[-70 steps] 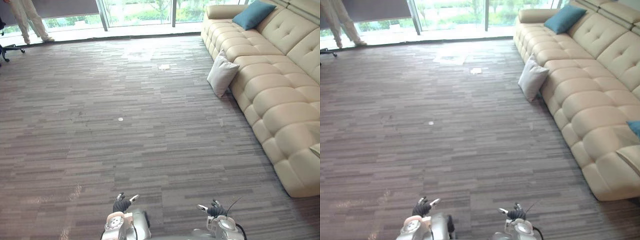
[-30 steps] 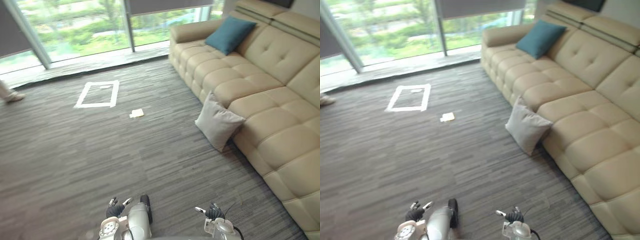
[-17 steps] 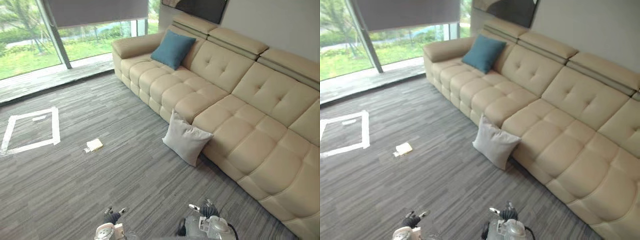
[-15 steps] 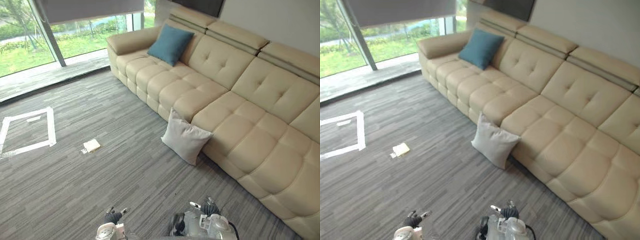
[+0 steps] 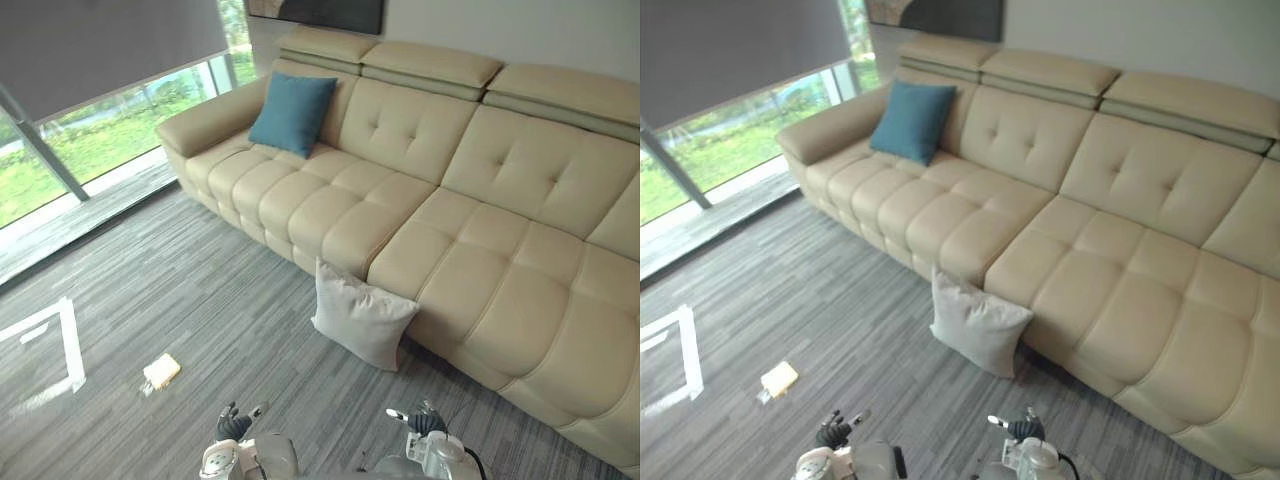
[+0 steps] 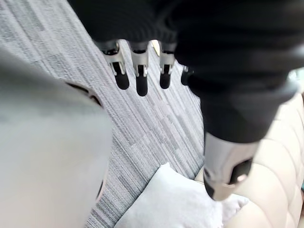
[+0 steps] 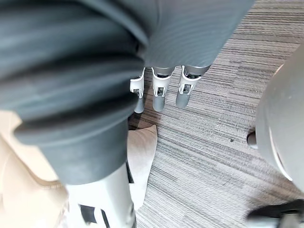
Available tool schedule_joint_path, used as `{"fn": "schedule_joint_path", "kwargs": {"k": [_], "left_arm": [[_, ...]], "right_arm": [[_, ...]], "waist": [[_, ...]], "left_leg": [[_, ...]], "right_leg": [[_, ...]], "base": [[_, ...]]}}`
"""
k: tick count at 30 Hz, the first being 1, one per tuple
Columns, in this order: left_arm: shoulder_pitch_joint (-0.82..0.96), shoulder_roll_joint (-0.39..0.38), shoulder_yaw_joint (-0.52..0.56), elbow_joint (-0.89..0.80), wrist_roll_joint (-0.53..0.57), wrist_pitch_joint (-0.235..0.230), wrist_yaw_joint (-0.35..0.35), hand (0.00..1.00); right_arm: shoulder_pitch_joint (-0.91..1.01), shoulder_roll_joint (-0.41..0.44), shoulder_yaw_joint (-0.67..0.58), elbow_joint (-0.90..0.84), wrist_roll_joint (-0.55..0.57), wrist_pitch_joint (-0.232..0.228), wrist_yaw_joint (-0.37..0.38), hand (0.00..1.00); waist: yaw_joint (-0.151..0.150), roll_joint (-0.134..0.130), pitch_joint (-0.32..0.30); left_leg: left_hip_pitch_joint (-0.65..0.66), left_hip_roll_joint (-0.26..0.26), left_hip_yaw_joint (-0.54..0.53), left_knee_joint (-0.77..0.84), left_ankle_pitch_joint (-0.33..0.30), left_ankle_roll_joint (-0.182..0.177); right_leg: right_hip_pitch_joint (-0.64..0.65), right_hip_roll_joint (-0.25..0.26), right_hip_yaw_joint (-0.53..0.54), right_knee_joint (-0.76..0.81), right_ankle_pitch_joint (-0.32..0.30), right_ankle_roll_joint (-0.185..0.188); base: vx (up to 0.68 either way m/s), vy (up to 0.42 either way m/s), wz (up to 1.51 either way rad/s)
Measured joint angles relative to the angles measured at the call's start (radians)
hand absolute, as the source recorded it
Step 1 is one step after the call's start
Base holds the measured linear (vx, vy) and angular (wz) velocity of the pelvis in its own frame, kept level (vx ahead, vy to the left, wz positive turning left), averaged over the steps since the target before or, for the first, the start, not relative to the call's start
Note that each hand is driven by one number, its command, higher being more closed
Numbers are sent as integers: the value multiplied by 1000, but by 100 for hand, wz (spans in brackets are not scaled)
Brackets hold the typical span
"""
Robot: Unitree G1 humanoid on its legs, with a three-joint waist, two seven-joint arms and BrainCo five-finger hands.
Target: Pick up cushions and gather them together orderly.
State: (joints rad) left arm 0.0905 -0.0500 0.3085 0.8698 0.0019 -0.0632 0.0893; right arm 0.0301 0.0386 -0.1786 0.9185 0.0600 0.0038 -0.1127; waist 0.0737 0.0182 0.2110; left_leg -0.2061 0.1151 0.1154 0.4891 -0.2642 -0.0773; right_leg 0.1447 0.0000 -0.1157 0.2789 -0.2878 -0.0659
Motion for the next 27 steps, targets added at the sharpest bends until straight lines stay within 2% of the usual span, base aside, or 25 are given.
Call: {"fn": "schedule_joint_path", "kwargs": {"k": [1,2,3,4,6,8,9,10,12,15,16,18,19,20,21,22,25,27], "left_arm": [[0,0,0,3,-4,0,2,0],[0,-2,0,6,-7,0,4,0],[-3,4,9,6,-5,0,3,0],[-2,34,11,10,-3,3,2,0],[-5,42,9,25,-1,2,1,0],[-19,48,6,58,1,5,1,0],[-29,50,1,73,8,8,2,0],[-31,52,-16,86,13,11,3,0],[-30,55,-37,90,15,11,4,0],[-29,68,-70,105,15,11,3,0],[-25,70,-72,106,15,11,3,0],[-25,71,-72,108,17,11,3,0],[-28,46,-74,118,19,11,0,0],[-25,34,-77,117,27,10,-1,0],[-26,32,-78,115,29,10,-2,0],[-27,30,-79,112,35,10,-6,0],[-18,19,-77,81,35,7,-7,0],[-10,16,-70,70,35,3,-6,0]], "right_arm": [[-3,-2,7,10,0,1,-4,0],[-3,-3,25,11,0,1,-8,0],[-1,5,32,14,0,1,-8,0],[14,32,43,13,0,2,-7,0],[18,31,46,11,0,3,-6,0],[21,28,36,3,-1,2,-5,0],[21,22,31,-1,-2,1,-4,0],[20,23,29,-4,-5,-1,-3,0],[19,22,25,-4,-21,-5,-3,0],[9,22,21,-9,-21,-14,-4,0],[5,22,17,-12,-21,-15,-4,0],[10,21,4,-12,-20,-14,-3,0],[9,13,-16,-14,-21,-15,-5,0],[9,1,-18,-9,-20,-15,-7,0],[7,-1,-18,-8,-20,-14,-7,0],[7,-1,-20,-8,-19,-16,-8,0],[6,-9,-25,-6,-18,-15,-15,0],[6,-9,-25,0,-13,-15,-17,0]], "waist": [[0,1,-2],[1,6,-5],[6,-4,-11],[14,-57,-35],[16,-67,-42],[17,-59,-36],[17,-55,-33],[16,-46,-30],[15,-45,-29],[-4,-45,-30],[-14,-45,-30],[-16,-61,-36],[-16,-22,-43],[-17,-5,-50],[-16,0,-48],[-16,1,-41],[-9,20,-27],[-8,18,-27]], "left_leg": [[0,-6,-14,-62,35,3],[4,1,-18,-90,114,16],[17,-3,0,-76,144,31],[42,-18,74,-82,103,48],[73,-25,112,-88,79,64],[161,-40,158,-141,62,87],[216,-49,171,-177,54,93],[273,-53,184,-210,48,95],[348,-58,197,-271,48,94],[391,-59,197,-324,46,90],[400,-66,197,-334,43,80],[425,-94,178,-331,23,52],[434,-71,172,-325,19,46],[433,-59,168,-308,19,45],[425,-53,164,-282,18,43],[386,-32,144,-187,6,27],[244,44,97,168,-6,12],[227,67,93,168,-34,15]], "right_leg": [[4,2,29,-2,-10,17],[12,8,70,-1,-28,42],[20,-1,111,-1,-38,58],[7,-39,161,27,-40,71],[-23,-60,170,99,-23,96],[-93,-92,153,294,6,136],[-130,-114,111,405,7,142],[-169,-143,46,495,0,137],[-211,-177,-45,519,-11,118],[-286,-172,-119,388,-6,112],[-295,-164,-133,299,17,98],[-278,-155,-118,152,129,57],[-256,-141,-135,147,127,57],[-242,-131,-144,127,114,54],[-232,-127,-146,118,105,54],[-210,-119,-157,97,99,52],[-128,-83,-161,52,79,31],[-94,-70,-149,32,75,26]], "base": [[305,249,-84],[405,336,-111],[518,412,-142],[433,334,-114],[374,302,-76],[274,245,-56],[312,248,-36],[243,168,-23],[191,110,-13],[187,23,6],[222,-54,18],[313,-113,14],[352,-160,14],[286,-143,11],[250,-162,18],[189,-147,17],[194,-146,-1],[141,-12,-41]]}}
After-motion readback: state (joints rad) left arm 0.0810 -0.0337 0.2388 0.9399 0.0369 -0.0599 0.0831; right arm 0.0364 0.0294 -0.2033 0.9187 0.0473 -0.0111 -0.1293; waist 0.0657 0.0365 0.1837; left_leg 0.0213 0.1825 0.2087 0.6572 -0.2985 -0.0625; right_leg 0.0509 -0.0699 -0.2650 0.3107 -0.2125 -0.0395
